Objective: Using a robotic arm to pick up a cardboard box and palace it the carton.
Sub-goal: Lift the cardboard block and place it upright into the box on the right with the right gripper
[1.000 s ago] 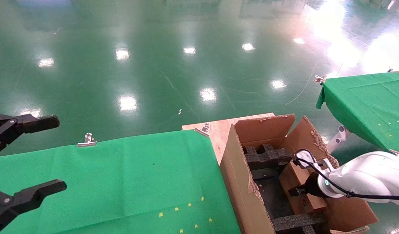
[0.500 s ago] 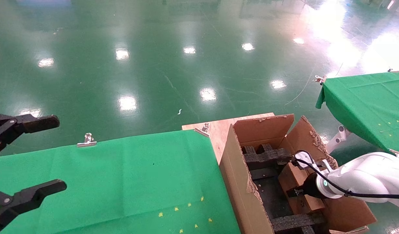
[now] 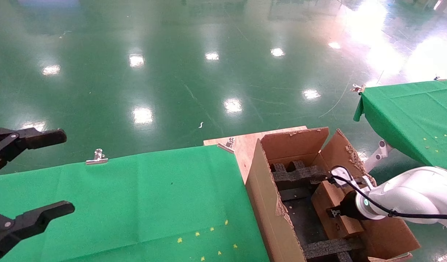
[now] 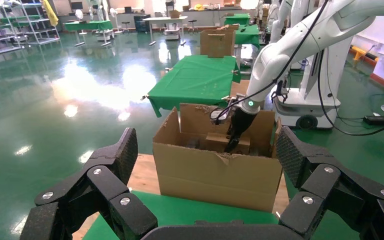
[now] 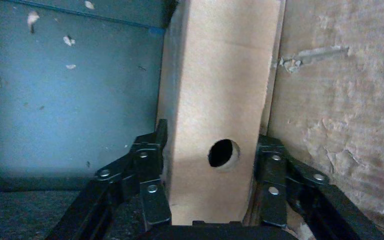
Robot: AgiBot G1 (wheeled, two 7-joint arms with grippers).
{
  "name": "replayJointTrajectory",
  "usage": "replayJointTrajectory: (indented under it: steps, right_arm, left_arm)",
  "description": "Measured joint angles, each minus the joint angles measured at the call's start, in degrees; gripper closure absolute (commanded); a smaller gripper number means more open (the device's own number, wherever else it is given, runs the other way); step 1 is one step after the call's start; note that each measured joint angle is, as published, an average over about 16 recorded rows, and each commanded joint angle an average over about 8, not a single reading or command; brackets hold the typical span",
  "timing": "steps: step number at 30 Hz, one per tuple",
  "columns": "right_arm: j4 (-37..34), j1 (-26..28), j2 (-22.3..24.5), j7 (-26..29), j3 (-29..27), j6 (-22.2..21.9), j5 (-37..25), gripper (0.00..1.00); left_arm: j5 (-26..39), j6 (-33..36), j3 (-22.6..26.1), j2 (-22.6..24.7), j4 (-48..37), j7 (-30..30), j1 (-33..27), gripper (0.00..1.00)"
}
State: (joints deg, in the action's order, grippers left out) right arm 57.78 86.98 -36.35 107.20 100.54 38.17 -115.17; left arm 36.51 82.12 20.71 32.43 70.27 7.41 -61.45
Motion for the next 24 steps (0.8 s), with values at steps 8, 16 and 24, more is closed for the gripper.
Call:
replayJointTrajectory:
  steps: [8, 16, 24]
  right_arm:
    - [1.9, 2.3, 1.2, -0.2, -0.7, 0.6, -0.4, 0.0]
    - [7.0, 7.4, 3.7, -1.6, -2.6, 0.9, -0.4, 0.0]
    - [15.2, 15.1, 6.9, -7.0, -5.9, 2.6, 3.8, 0.0]
  left_arm:
    - [0.0, 0.0, 0.0, 0.0, 0.0, 0.0, 0.0, 0.0]
    - [0.0, 0.0, 0.0, 0.0, 0.0, 0.0, 0.0, 0.0]
    - [0.0, 0.0, 0.0, 0.0, 0.0, 0.0, 0.0, 0.0]
